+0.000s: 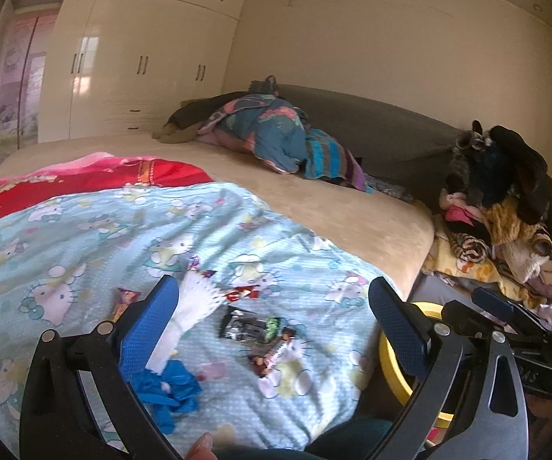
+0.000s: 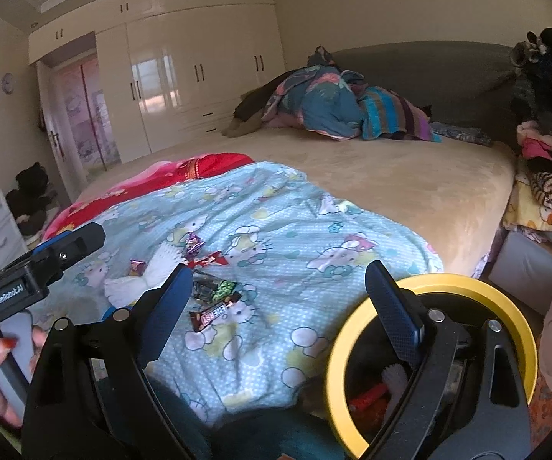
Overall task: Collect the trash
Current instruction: 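Move both tools back over the remaining wrappers and glove, then grasp the brown candy bar with right gripper while left grasps white mesh sleeve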
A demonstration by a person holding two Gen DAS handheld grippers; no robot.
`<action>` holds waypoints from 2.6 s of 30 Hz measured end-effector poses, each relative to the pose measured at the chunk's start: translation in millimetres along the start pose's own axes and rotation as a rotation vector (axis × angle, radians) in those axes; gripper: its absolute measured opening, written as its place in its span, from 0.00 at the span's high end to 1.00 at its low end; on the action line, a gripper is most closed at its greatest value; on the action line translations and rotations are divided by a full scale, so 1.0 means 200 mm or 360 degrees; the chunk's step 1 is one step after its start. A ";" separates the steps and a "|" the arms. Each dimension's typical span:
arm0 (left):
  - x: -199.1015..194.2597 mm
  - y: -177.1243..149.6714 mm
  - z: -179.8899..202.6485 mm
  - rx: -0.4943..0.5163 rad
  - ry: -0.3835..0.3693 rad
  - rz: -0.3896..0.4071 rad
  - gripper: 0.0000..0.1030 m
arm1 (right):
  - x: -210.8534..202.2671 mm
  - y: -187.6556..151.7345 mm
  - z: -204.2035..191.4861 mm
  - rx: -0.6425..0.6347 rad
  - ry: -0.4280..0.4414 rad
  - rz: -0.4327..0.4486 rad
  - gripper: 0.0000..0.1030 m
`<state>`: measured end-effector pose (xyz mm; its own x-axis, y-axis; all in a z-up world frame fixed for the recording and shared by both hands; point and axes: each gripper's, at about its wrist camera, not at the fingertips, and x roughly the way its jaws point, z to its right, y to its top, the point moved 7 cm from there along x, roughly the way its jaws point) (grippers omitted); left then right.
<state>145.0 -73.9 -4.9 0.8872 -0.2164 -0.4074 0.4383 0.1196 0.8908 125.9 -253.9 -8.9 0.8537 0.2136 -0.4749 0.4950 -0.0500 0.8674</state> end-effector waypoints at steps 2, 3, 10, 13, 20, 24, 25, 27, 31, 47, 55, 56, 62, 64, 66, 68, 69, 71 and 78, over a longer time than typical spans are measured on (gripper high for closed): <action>0.00 0.00 -0.04 -0.0012 0.0022 0.0000 0.06 | 0.03 0.00 -0.03 -0.0012 0.0007 -0.0016 0.19; 0.00 0.00 -0.05 -0.0017 0.0031 -0.0001 0.06 | 0.05 0.00 -0.05 -0.0014 0.0017 -0.0024 0.19; 0.01 -0.01 -0.22 -0.0099 0.0098 -0.0043 0.06 | 0.15 -0.02 -0.16 -0.0074 0.0059 -0.0075 0.19; 0.03 -0.04 -0.27 -0.0108 0.0125 -0.0069 0.06 | 0.23 -0.03 -0.21 -0.0090 0.0073 -0.0114 0.19; 0.07 -0.12 -0.42 -0.0194 0.0136 -0.0163 0.06 | 0.38 -0.06 -0.27 -0.0107 0.0095 -0.0195 0.19; 0.11 -0.16 -0.49 -0.0203 0.0143 -0.0210 0.07 | 0.46 -0.10 -0.30 -0.0129 0.0104 -0.0247 0.19; 0.11 -0.17 -0.50 -0.0209 0.0144 -0.0218 0.07 | 0.49 -0.11 -0.31 -0.0134 0.0112 -0.0268 0.19; 0.13 -0.20 -0.54 -0.0233 0.0145 -0.0243 0.07 | 0.53 -0.13 -0.32 -0.0144 0.0114 -0.0301 0.19; 0.17 -0.25 -0.57 -0.0269 0.0121 -0.0288 0.21 | 0.61 -0.18 -0.34 -0.0155 0.0126 -0.0370 0.19; 0.28 -0.34 -0.54 -0.0273 0.0057 -0.0383 0.45 | 0.88 -0.38 -0.37 -0.0082 0.0222 -0.0649 0.42; 0.31 -0.36 -0.56 -0.0309 0.0058 -0.0403 0.50 | 0.95 -0.49 -0.33 0.0031 0.0246 -0.0738 0.67; 0.31 -0.35 -0.56 -0.0311 0.0058 -0.0405 0.52 | 0.94 -0.49 -0.34 0.0030 0.0250 -0.0727 0.72; 0.32 -0.36 -0.55 -0.0311 0.0031 -0.0416 0.64 | 0.90 -0.50 -0.33 0.0035 0.0246 -0.0671 0.78; 0.32 -0.36 -0.55 -0.0309 0.0019 -0.0419 0.67 | 0.88 -0.50 -0.33 0.0036 0.0241 -0.0647 0.78; 0.33 -0.37 -0.54 -0.0308 0.0010 -0.0426 0.72 | 0.86 -0.48 -0.31 0.0047 0.0240 -0.0625 0.80; 0.33 -0.37 -0.54 -0.0303 0.0007 -0.0427 0.81 | 0.84 -0.47 -0.30 0.0055 0.0247 -0.0599 0.89; 0.33 -0.37 -0.54 -0.0301 0.0005 -0.0426 0.82 | 0.83 -0.47 -0.29 0.0057 0.0247 -0.0588 0.89; 0.32 -0.37 -0.54 -0.0301 -0.0005 -0.0420 0.84 | 0.81 -0.46 -0.29 0.0056 0.0256 -0.0574 0.90; 0.25 -0.28 -0.54 -0.0350 -0.0040 -0.0305 0.85 | 0.76 -0.42 -0.30 0.0041 0.0277 -0.0504 0.90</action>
<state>180.0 13.7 -96.8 0.7827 -0.2786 -0.5565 0.6205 0.2806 0.7323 204.0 -159.7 -144.9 0.6183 0.3854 -0.6849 0.7362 0.0208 0.6764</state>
